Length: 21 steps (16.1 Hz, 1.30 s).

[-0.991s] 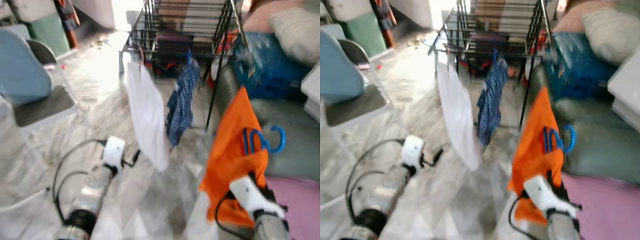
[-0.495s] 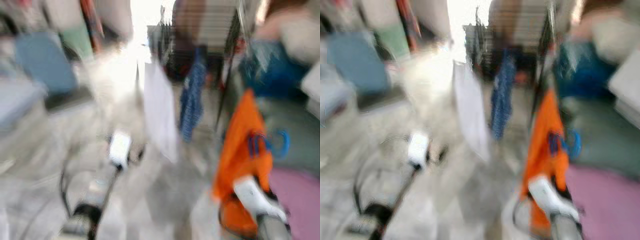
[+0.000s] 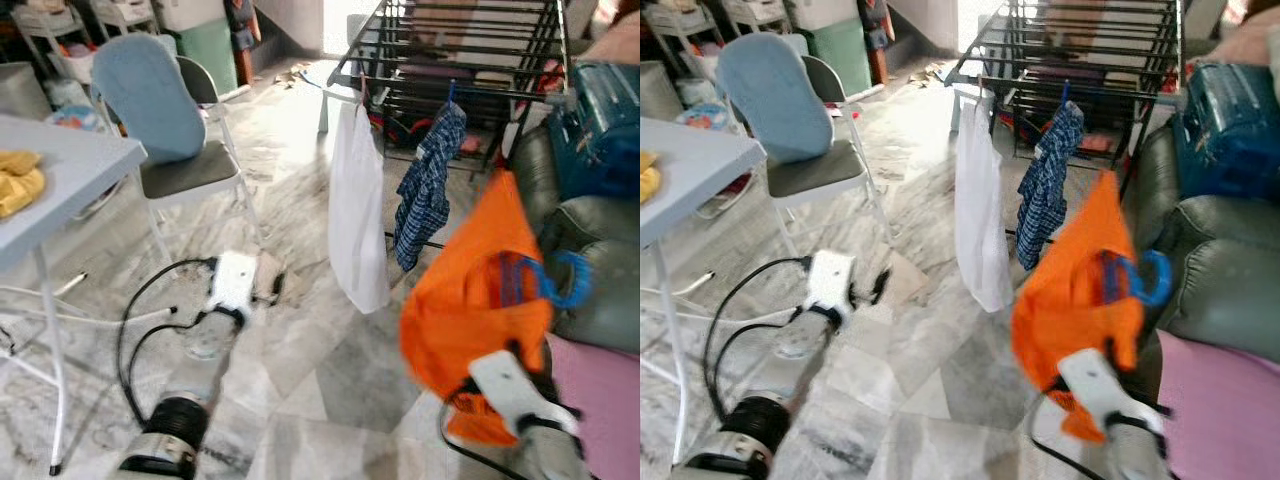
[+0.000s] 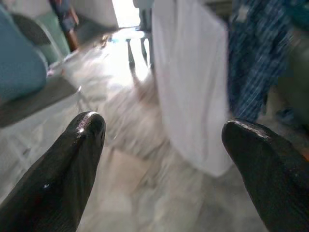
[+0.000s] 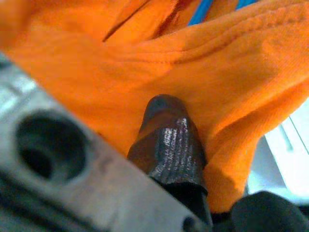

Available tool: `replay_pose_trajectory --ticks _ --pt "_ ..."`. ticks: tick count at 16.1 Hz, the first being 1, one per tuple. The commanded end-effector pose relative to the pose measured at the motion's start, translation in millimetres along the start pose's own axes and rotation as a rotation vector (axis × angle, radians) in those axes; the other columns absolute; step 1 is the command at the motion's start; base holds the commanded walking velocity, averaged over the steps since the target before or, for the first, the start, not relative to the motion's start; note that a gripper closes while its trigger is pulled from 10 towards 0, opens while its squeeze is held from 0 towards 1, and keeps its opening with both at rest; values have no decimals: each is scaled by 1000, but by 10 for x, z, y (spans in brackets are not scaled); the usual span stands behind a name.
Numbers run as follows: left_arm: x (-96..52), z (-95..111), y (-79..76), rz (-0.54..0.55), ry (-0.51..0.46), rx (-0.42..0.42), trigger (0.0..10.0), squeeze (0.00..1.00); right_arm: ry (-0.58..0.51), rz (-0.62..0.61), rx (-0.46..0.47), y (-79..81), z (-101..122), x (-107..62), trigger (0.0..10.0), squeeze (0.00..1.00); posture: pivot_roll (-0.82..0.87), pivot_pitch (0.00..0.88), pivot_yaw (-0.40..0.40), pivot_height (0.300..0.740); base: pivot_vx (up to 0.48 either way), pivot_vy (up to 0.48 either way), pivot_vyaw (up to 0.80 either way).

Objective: Hang hanger

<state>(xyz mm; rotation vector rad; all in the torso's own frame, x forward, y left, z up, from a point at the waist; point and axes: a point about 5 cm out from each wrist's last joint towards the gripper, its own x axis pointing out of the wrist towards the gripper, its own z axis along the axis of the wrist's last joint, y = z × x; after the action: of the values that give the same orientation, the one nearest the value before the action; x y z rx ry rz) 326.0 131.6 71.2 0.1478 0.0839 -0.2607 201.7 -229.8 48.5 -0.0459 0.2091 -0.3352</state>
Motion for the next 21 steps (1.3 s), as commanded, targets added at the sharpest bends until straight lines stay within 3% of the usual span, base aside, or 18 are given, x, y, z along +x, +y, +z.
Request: replay_pose_trajectory --ticks 1,4,13,21 --pt "-43 -18 90 24 -1 13 10000 0 -55 3 12 21 124 20 10000 0 9 0 18 740 0 0 0" --pt "-41 -30 29 20 9 0 10000 0 -81 35 -6 96 193 55 10000 0 6 0 21 740 0 277 310" --pt "-37 -23 -91 -45 26 -2 10000 0 -72 68 0 199 174 5 10000 0 -15 0 44 740 0 437 800" --pt "-34 -15 -167 -77 14 15 10000 0 -84 198 -40 325 213 -51 10000 0 -24 0 39 740 0 0 800"
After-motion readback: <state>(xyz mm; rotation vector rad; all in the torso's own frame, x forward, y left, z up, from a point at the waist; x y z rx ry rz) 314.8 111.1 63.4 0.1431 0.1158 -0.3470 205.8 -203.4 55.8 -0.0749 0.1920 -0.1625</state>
